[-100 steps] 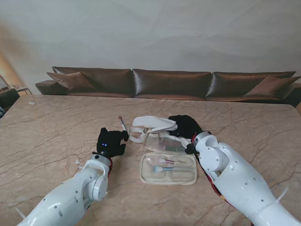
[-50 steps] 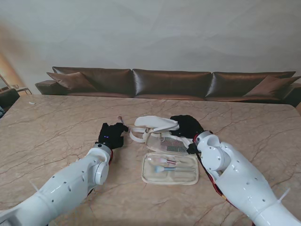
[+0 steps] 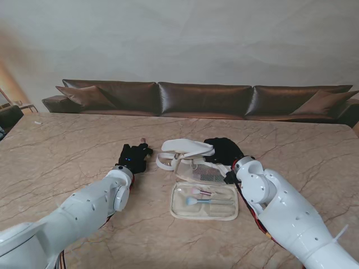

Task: Pack the cosmetics bag

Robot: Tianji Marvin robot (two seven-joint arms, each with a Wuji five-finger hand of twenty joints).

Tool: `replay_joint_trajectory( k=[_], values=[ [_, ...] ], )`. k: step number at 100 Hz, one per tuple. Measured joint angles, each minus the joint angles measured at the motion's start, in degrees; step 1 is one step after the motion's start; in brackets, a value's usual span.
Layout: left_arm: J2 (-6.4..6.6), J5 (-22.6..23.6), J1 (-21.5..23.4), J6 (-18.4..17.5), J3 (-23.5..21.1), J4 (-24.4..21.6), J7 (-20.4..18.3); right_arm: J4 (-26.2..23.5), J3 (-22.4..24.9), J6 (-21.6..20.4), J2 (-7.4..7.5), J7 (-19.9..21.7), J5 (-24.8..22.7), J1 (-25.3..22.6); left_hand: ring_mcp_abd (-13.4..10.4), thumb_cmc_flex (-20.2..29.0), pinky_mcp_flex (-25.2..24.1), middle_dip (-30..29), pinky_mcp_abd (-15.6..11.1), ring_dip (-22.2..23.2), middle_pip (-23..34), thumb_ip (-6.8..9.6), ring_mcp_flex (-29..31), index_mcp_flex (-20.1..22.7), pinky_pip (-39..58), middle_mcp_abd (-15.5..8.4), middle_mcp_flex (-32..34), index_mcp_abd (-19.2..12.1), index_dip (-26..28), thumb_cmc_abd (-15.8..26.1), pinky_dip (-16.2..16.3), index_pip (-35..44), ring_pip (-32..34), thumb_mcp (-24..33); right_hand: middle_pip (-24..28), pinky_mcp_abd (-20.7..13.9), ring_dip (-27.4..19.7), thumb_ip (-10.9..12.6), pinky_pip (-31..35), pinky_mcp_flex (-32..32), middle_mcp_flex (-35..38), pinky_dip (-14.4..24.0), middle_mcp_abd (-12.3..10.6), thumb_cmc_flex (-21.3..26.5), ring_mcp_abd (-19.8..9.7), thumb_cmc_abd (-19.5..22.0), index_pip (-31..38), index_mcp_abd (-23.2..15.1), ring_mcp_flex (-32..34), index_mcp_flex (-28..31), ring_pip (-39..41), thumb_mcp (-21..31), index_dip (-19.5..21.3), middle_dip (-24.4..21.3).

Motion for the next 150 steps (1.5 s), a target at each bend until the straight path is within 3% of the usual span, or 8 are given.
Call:
replay_joint_trajectory(
  k=[27, 41, 79, 97, 130, 134, 140, 150],
  values=[
    [-1.14, -1.1, -1.5, -0.8, 1.4, 1.9, -1.0, 0.2, -0.3, 0.3, 0.05, 0.4, 0.4, 0.4, -0.2, 0.6, 0.8, 0.0, -4.6, 0.1, 0.8, 0.20, 1.8, 1.4, -0.1, 3.2, 4.5, 3.5, -0.8, -0.4, -0.1, -0.5, 0.6, 0.0, 0.0, 0.0, 0.0, 0.0, 0.0, 0.0, 0.0, 0.0, 0.0, 0.0, 0.0, 0.0, 0.0, 0.0, 0.0, 0.0, 0.0, 0.0, 0.0, 0.0],
    [-0.65, -0.6, -0.8, -0.5, -0.6, 0.3, -1.2, 0.6, -0.7, 0.3, 0.04, 0.3, 0.6, 0.7, -0.9, 0.6, 7.1, 1.4, -6.9, -4.8, 1.6, 0.20, 7.9, 6.0, -0.2, 4.5, 12.0, 4.0, -0.1, -1.1, -4.8, -0.5, -0.3, 1.9, 0.0, 0.0, 0.1, 0.0, 0.0, 0.0, 0.0, 0.1, 0.0, 0.0, 0.0, 0.0, 0.0, 0.0, 0.0, 0.0, 0.2, 0.0, 0.0, 0.0],
    [3.31, 2.4, 3.4, 2.7, -6.5, -9.6, -4.7, 1.0, -0.9, 0.1, -0.10, -0.3, 1.0, 0.9, -1.2, -0.3, 20.0, 1.4, -7.4, -11.2, 3.0, 0.16, 15.9, 13.1, 0.4, 5.1, 22.5, 4.3, 2.5, -3.7, -10.5, 4.3, 1.1, 5.7, 0.0, 0.0, 0.1, 0.1, 0.4, 0.0, 0.0, 0.2, 0.1, 0.0, 0.0, 0.0, 0.0, 0.0, 0.0, 0.0, 0.9, 0.0, 0.0, 0.0],
    [5.31, 4.3, 6.5, 2.8, -9.9, -14.4, -5.4, 0.8, -0.7, 0.0, -0.12, -0.7, 1.0, 0.5, -0.8, 0.5, 24.0, 1.3, -6.7, -12.7, 3.0, -4.22, 18.7, 16.4, 1.8, 5.1, 25.7, 4.0, 2.6, -7.1, -11.3, 6.3, 1.7, 5.7, 0.0, 0.0, 0.1, 0.1, 0.4, 0.0, 0.0, 0.2, 0.1, 0.0, 0.0, 0.0, 0.0, 0.0, 0.0, 0.0, 1.0, 0.0, 0.0, 0.0],
    [9.20, 10.5, 16.2, 3.5, -18.5, -26.8, -7.8, 0.4, -0.7, -0.3, -0.12, -1.7, 1.0, -0.1, -0.3, 0.2, 26.6, 1.3, -6.0, -14.2, 3.0, -4.90, 21.0, 18.6, 2.7, 5.1, 27.9, 3.3, 1.9, -9.0, -13.2, 7.8, 0.8, 6.9, 0.0, 0.0, 0.2, 0.2, 0.5, 0.3, 0.0, 0.5, 0.1, 0.0, 0.0, 0.0, 0.0, 0.0, 0.0, 0.0, 1.2, 0.0, 0.0, 0.0],
    [9.60, 11.6, 17.0, 3.3, -19.1, -27.9, -8.0, 0.2, -0.7, -0.3, -0.12, -1.8, 0.9, -0.3, -0.2, -0.9, 26.4, 1.3, -5.6, -13.2, 3.0, -4.89, 21.1, 18.3, 2.7, 5.1, 27.9, 3.1, 1.9, -9.0, -13.2, 7.8, 1.7, 7.1, 0.0, 0.0, 0.2, 0.2, 0.5, 0.3, 0.0, 0.5, 0.1, 0.0, 0.0, 0.0, 0.0, 0.0, 0.0, 0.0, 1.2, 0.0, 0.0, 0.0],
    [10.10, 13.7, 18.4, 2.6, -20.2, -29.3, -8.1, -0.3, -0.5, -0.2, -0.12, -1.8, 0.8, -0.6, 0.6, -1.0, 23.5, 1.8, -4.0, -8.7, 2.5, -2.03, 21.4, 17.3, 4.9, 5.0, 24.7, 2.5, 1.9, -6.0, -13.1, 6.6, 5.8, 7.0, 0.0, 0.0, 0.2, 0.2, 0.5, 0.3, 0.0, 0.5, 0.1, 0.0, 0.0, 0.0, 0.0, 0.0, 0.0, 0.0, 1.2, 0.0, 0.0, 0.0],
    [11.17, 16.7, 20.4, 0.3, -22.1, -32.1, -9.6, -0.9, -0.3, -0.1, -0.12, -1.8, 0.6, -1.0, 2.1, -1.8, 16.4, 0.6, 0.4, 1.6, 0.5, -1.32, 21.1, 13.2, 9.1, 2.4, 18.7, 1.2, 1.5, -3.5, -5.6, 3.3, 10.7, 4.7, 0.0, 0.0, 0.2, 0.2, 0.5, 0.3, 0.0, 0.5, 0.1, 0.0, 0.0, 0.0, 0.0, 0.0, 0.0, 0.0, 1.2, 0.0, 0.0, 0.0]
  ],
)
